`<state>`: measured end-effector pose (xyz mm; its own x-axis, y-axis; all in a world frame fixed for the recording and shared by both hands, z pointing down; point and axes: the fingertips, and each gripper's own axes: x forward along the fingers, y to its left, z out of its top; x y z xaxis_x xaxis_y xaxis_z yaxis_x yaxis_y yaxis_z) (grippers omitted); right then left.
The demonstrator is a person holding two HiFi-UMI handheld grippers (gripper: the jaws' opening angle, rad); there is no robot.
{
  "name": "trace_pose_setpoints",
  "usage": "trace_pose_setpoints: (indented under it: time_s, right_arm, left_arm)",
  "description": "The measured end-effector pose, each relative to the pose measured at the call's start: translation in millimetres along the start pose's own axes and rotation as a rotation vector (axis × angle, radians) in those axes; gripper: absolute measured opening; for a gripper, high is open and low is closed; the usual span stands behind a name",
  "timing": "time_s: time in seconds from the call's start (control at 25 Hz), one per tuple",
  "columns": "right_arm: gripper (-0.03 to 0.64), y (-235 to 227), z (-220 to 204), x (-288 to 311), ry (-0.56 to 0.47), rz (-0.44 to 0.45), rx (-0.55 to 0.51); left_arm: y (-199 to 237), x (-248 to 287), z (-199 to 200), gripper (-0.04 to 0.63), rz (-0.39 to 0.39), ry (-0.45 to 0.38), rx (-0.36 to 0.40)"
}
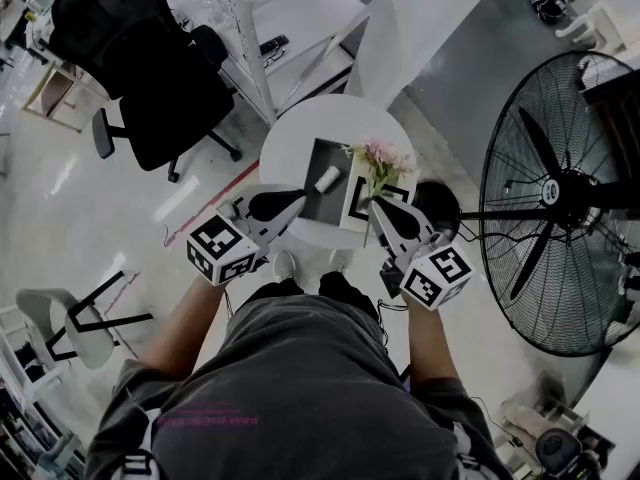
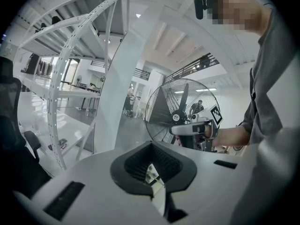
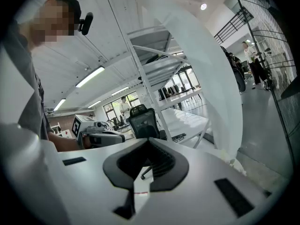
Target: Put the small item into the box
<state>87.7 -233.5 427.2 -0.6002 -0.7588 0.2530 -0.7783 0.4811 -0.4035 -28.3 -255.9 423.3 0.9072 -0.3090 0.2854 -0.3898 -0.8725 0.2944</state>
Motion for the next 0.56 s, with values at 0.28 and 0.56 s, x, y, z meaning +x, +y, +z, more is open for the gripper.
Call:
trace_pose_setpoints:
  time_s: [0.28, 0.56]
  right_arm:
    - [0.020, -6, 1, -2, 0.008, 0.020, 0.002]
    - [0.021, -12, 1, -5, 0.020, 0.030, 0.003]
  left_arm:
    - [-3, 9, 0, 0.015, 0.007, 0.009, 0.001]
    - [-5, 18, 0, 0.014, 0.011, 0.016, 0.003]
